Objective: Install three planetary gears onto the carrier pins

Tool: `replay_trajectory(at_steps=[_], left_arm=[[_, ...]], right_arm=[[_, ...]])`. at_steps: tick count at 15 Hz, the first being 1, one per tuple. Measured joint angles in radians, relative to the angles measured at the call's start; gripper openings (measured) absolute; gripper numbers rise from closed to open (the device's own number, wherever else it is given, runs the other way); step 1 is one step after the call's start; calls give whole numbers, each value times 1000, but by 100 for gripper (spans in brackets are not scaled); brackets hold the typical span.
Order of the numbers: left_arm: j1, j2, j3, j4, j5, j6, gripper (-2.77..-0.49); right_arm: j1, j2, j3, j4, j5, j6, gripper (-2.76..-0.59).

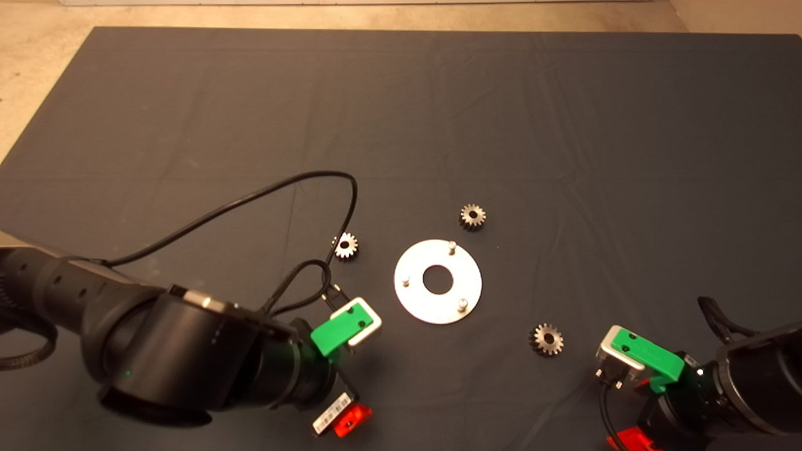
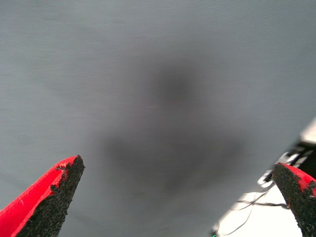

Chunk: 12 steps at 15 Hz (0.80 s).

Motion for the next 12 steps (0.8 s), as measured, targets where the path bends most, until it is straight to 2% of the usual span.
replay_trajectory(at_steps=[3, 5, 9, 12], left_arm=[[-43, -4, -52, -33, -1, 77, -51], [-54, -5, -99, -46, -1, 144, -51], [-81, -5, -171, -63, -1, 234, -51], [-90, -5, -223, -69, -1, 300, -51]], right_arm=[[0, 0, 0, 0, 0, 0, -118], [0, 0, 0, 0, 14, 0, -118], [0, 0, 0, 0, 16, 0, -118], [0, 21, 0, 0, 21, 0, -118]])
